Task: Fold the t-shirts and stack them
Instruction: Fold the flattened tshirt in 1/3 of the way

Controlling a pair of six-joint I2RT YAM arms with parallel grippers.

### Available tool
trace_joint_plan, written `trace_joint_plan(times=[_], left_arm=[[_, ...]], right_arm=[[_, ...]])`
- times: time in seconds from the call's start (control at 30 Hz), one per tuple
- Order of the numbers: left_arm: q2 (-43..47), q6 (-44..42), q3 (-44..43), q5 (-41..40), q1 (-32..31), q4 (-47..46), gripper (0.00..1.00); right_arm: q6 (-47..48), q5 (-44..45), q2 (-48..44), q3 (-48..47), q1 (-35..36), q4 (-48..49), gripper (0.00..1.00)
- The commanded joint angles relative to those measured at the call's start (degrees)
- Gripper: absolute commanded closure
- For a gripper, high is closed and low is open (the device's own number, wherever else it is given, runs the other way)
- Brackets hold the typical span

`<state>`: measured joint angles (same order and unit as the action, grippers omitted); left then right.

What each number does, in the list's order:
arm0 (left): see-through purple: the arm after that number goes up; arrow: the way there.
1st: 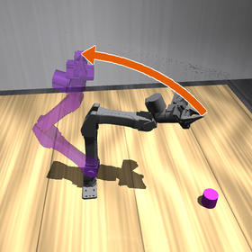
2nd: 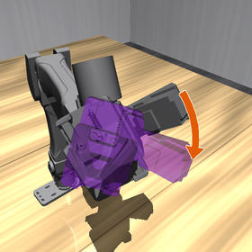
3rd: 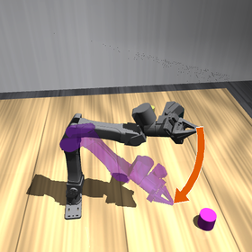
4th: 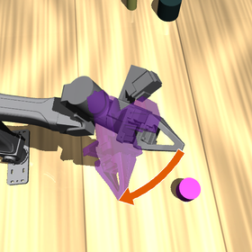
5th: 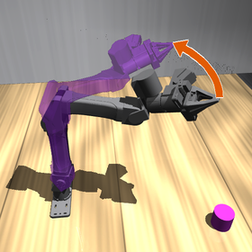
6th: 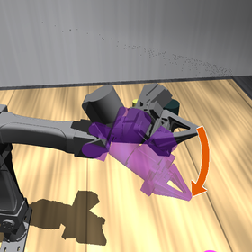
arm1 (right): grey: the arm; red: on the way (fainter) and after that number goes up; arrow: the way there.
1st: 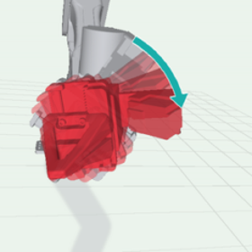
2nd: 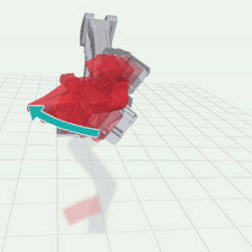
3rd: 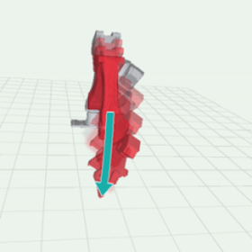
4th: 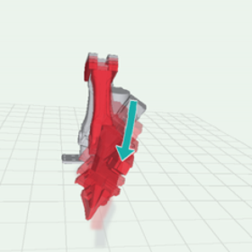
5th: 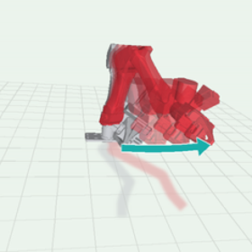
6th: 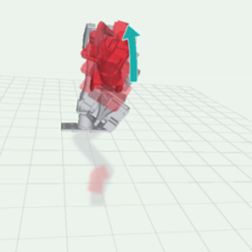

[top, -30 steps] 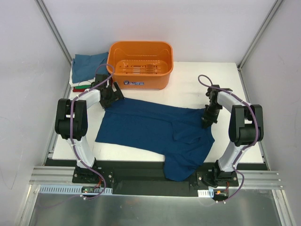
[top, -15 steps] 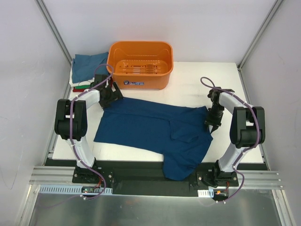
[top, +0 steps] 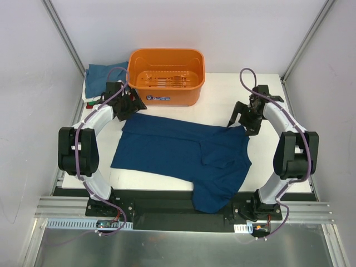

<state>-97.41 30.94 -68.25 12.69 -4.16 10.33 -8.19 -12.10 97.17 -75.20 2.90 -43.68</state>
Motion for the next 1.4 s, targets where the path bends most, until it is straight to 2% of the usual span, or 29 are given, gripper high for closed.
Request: trace_joint_plan(times=[0.0, 0.07, 0.3, 0.53, 0.83, 1.03, 1.2, 1.33, 1.37], left_arm=[[-4.09, 0.00, -4.25, 3.04, -0.58, -0.22, 0.01], [-6.03, 0.26, -5.14, 3.66, -0.58, -1.18, 0.01], [-12.37, 1.67, -4.97, 2.79, -0.58, -2.42, 0.01], [-10.70, 2.98, -0.14, -2.84, -0.49, -2.33, 0.01], [-13.42, 5.89, -2.67, -3.02, -0.49, -2.42, 0.01], [-14.21, 6.85, -5.67, -7.06, -0.49, -2.33, 0.01], [-12.82, 5.71, -8.39, -5.14, -0.58, -2.33, 0.01], [-5.97, 4.13, -6.91, -5.04, -1.81, -1.63, 0.01], [-1.78, 3.87, -5.94, -5.13, -2.16, -1.19, 0.01]], right_arm=[[-1.48, -9.43, 6.71, -2.32, 0.53, 7.02, 0.00], [-1.66, -7.96, 10.21, -4.25, 0.62, 6.86, 0.03], [0.01, -1.36, 17.09, -6.80, -1.92, 1.76, 0.03], [1.59, 0.76, 25.77, -15.14, -6.14, -5.09, 0.03], [6.51, -0.99, 38.25, -36.40, -7.38, -9.57, 0.03], [6.78, -3.19, 45.30, -49.15, -7.82, -10.81, 0.03], [7.83, -3.11, 43.29, -51.63, -7.82, -10.19, 0.03], [11.26, -1.71, 32.15, -47.95, -7.56, -10.55, 0.03], [11.52, -0.92, 29.25, -45.24, -7.03, -10.03, 0.03]])
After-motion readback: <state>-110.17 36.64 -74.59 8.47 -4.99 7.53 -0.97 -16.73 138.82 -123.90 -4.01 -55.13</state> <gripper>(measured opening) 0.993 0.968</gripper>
